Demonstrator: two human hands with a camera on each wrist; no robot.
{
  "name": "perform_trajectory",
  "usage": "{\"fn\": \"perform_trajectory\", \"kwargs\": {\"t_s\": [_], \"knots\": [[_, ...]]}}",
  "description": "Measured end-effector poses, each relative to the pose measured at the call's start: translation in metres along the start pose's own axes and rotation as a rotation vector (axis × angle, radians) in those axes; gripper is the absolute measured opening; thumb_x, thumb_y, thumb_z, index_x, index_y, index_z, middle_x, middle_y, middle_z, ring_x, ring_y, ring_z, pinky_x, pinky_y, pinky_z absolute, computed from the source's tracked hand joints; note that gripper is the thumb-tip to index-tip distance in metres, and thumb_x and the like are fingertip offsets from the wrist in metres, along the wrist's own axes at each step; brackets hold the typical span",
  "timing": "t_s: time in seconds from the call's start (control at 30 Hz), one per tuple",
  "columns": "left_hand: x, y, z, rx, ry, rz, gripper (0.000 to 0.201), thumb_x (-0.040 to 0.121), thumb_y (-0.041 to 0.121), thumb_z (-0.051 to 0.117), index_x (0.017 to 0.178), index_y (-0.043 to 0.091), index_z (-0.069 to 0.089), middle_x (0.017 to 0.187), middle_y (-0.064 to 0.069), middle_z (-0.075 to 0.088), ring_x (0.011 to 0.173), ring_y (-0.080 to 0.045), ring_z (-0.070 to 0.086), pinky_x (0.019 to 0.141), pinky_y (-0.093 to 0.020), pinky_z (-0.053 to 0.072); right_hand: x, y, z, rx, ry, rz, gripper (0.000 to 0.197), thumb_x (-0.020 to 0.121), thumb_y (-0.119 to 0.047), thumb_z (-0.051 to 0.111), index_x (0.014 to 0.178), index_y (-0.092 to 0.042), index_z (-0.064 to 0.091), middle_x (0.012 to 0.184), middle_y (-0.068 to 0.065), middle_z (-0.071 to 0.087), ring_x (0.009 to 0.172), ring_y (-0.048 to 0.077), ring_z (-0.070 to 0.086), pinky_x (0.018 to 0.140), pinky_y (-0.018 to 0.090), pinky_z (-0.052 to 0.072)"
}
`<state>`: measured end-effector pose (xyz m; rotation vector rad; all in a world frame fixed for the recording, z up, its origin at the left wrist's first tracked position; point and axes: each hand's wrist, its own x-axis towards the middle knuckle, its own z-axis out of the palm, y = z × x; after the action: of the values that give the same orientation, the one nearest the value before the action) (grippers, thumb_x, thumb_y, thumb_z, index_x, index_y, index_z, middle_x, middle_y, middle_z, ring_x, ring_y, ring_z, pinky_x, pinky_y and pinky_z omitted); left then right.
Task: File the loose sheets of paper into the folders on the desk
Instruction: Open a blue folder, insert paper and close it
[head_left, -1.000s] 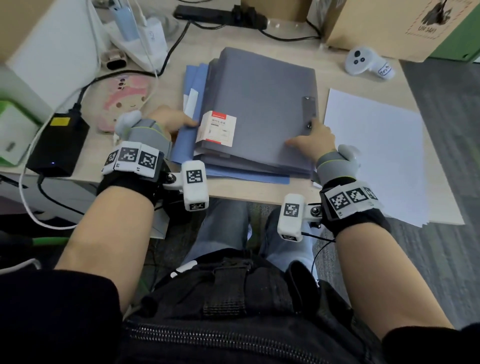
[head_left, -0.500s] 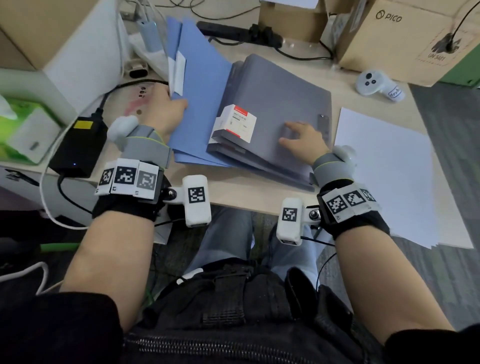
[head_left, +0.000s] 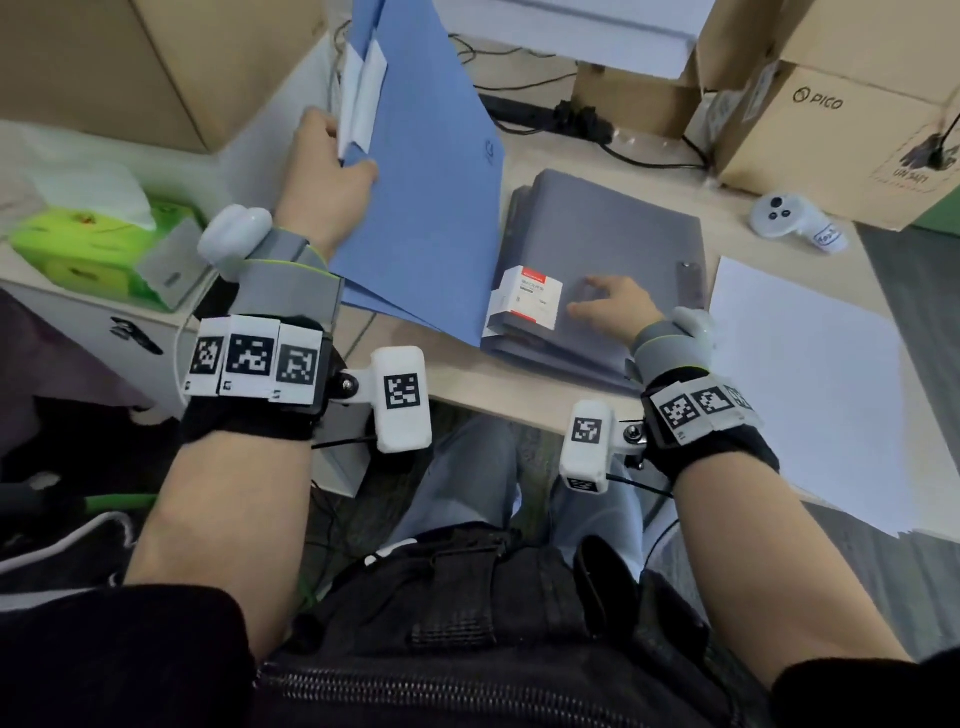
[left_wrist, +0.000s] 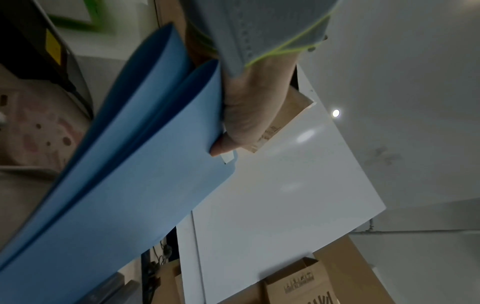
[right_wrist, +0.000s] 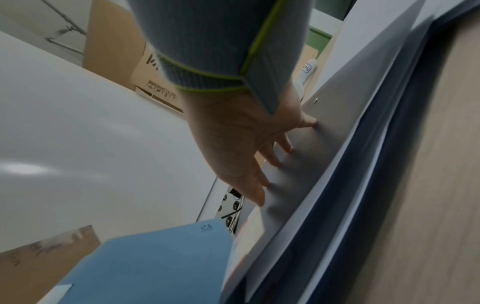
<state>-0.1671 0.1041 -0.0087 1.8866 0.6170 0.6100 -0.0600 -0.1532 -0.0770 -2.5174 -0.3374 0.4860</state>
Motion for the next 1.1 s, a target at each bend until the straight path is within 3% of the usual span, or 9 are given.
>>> {"fn": "perform_trajectory", "kwargs": {"t_s": [0.2, 0.3, 0.43, 0.6, 0.73, 0.8, 0.9, 1.0, 1.1], "knots": [[-0.006, 0.001, -0.026, -0.042, 0.087, 0.106, 0.022, 0.086, 0.006, 0.053, 0.088, 0.023, 0.039, 0.075, 0.011, 0.041, 0.063, -0.001, 0.039, 0.051, -0.005, 0.033, -0.014, -0.03, 0.011, 0.187, -0.022, -0.137, 0.042, 0.094, -0.038, 0.05, 0.122, -0.009, 0.06, 0.127, 0.01, 0.061, 0.12, 0.023, 0.054, 0.103, 0.034, 0.04], [-0.012, 0.002, -0.032, -0.107, 0.09, 0.113, 0.026, 0.083, 0.009, 0.055, 0.081, 0.029, 0.039, 0.077, 0.01, 0.044, 0.065, -0.004, 0.041, 0.055, -0.009, 0.036, -0.021, -0.046, 0.015, 0.314, -0.046, -0.201, 0.042, 0.096, -0.041, 0.044, 0.119, -0.011, 0.062, 0.112, 0.007, 0.064, 0.102, 0.019, 0.057, 0.087, 0.028, 0.043], [-0.025, 0.007, -0.034, -0.185, 0.083, 0.114, 0.023, 0.074, 0.015, 0.055, 0.095, 0.018, 0.045, 0.087, -0.004, 0.051, 0.07, -0.011, 0.045, 0.063, -0.016, 0.041, -0.025, -0.056, 0.02, 0.475, -0.131, -0.206, 0.044, 0.097, -0.04, 0.042, 0.127, -0.01, 0.054, 0.114, 0.005, 0.062, 0.096, 0.015, 0.057, 0.069, 0.014, 0.042], [-0.032, 0.018, -0.041, -0.249, 0.111, 0.193, 0.02, 0.071, 0.017, 0.055, 0.083, 0.03, 0.046, 0.089, -0.003, 0.057, 0.082, -0.017, 0.051, 0.077, -0.031, 0.046, -0.024, -0.054, 0.025, 0.564, -0.169, -0.201, 0.044, 0.096, -0.041, 0.046, 0.12, -0.006, 0.059, 0.099, -0.002, 0.06, 0.077, 0.008, 0.056, 0.067, 0.009, 0.044], [-0.033, 0.025, -0.042, -0.36, 0.105, 0.235, 0.019, 0.075, 0.01, 0.054, 0.086, 0.025, 0.048, 0.083, 0.008, 0.058, 0.072, -0.004, 0.055, 0.076, -0.024, 0.048, -0.023, -0.054, 0.021, 0.683, -0.103, -0.205, 0.035, 0.093, -0.036, 0.054, 0.115, -0.01, 0.058, 0.102, 0.001, 0.059, 0.088, 0.013, 0.058, 0.081, 0.031, 0.052], [-0.034, 0.026, -0.037, -0.38, 0.083, 0.217, 0.02, 0.076, 0.009, 0.053, 0.088, 0.024, 0.05, 0.084, 0.008, 0.059, 0.071, 0.001, 0.056, 0.076, -0.022, 0.048, -0.023, -0.052, 0.016, 0.785, -0.02, -0.193, 0.026, 0.092, -0.03, 0.058, 0.11, -0.012, 0.058, 0.099, 0.001, 0.063, 0.082, 0.01, 0.061, 0.07, 0.024, 0.055], [-0.034, 0.023, -0.017, -0.409, 0.029, 0.153, 0.019, 0.071, 0.012, 0.055, 0.088, 0.02, 0.052, 0.083, 0.002, 0.058, 0.079, -0.013, 0.052, 0.076, -0.026, 0.046, -0.022, -0.041, 0.008, 0.855, 0.142, -0.137, 0.015, 0.086, -0.026, 0.064, 0.093, -0.013, 0.061, 0.087, 0.002, 0.063, 0.07, 0.011, 0.058, 0.059, 0.018, 0.047], [-0.037, 0.017, 0.015, -0.408, -0.049, 0.055, 0.027, 0.074, 0.012, 0.058, 0.1, 0.011, 0.055, 0.084, 0.003, 0.058, 0.078, -0.014, 0.054, 0.077, -0.025, 0.048, -0.021, -0.022, 0.002, 0.86, 0.295, -0.037, 0.019, 0.07, -0.031, 0.064, 0.08, -0.016, 0.058, 0.089, 0.007, 0.061, 0.077, 0.019, 0.055, 0.073, 0.028, 0.046], [-0.042, 0.012, 0.047, -0.416, -0.137, -0.002, 0.038, 0.075, 0.012, 0.058, 0.112, 0.005, 0.053, 0.094, -0.005, 0.06, 0.087, -0.019, 0.056, 0.082, -0.03, 0.05, -0.021, 0.003, -0.006, 0.82, 0.432, 0.066, 0.048, 0.062, -0.034, 0.061, 0.103, -0.009, 0.063, 0.102, 0.008, 0.066, 0.09, 0.021, 0.059, 0.088, 0.036, 0.048]]}}
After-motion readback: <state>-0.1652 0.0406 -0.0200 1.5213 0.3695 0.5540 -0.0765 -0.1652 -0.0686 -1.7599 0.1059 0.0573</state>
